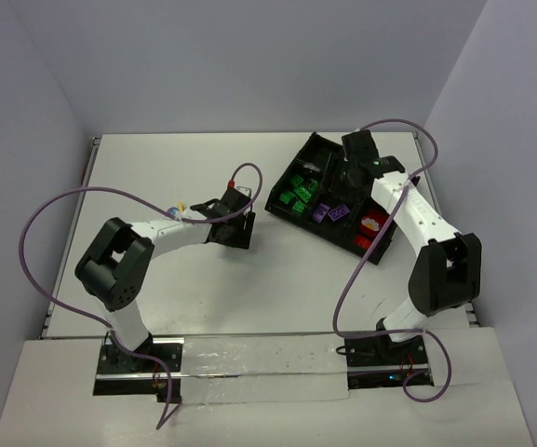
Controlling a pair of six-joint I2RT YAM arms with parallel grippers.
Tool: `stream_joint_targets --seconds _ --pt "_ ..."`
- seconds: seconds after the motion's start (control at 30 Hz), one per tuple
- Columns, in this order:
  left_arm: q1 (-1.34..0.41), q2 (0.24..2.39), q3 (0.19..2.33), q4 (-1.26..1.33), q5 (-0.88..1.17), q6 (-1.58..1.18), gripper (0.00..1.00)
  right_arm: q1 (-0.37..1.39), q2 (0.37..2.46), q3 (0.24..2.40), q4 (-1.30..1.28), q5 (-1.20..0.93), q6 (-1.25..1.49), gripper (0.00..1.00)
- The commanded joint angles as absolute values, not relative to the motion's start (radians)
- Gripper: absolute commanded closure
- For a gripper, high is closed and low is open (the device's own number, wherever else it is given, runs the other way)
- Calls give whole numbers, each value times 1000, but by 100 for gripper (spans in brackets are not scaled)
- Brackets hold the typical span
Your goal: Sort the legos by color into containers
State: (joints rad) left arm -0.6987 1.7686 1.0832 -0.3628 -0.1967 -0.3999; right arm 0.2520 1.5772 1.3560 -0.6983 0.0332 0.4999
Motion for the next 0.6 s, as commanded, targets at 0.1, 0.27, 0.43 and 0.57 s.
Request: stream_joint_targets --seconds 0.1,0.27,0.43,0.57 --pt "-697 1740 1092 -371 -195 -366 36 268 1603 1404 -704 22 497 28" --pt "-696 1777 1103 -371 -190 -364 36 270 1614 1417 -707 20 494 28" --pt "-690 1787 1103 -367 -192 -360 43 269 1625 1427 -710 17 494 28" --pt "-686 1792 1103 -372 -193 -360 65 270 1632 1444 -716 6 486 28"
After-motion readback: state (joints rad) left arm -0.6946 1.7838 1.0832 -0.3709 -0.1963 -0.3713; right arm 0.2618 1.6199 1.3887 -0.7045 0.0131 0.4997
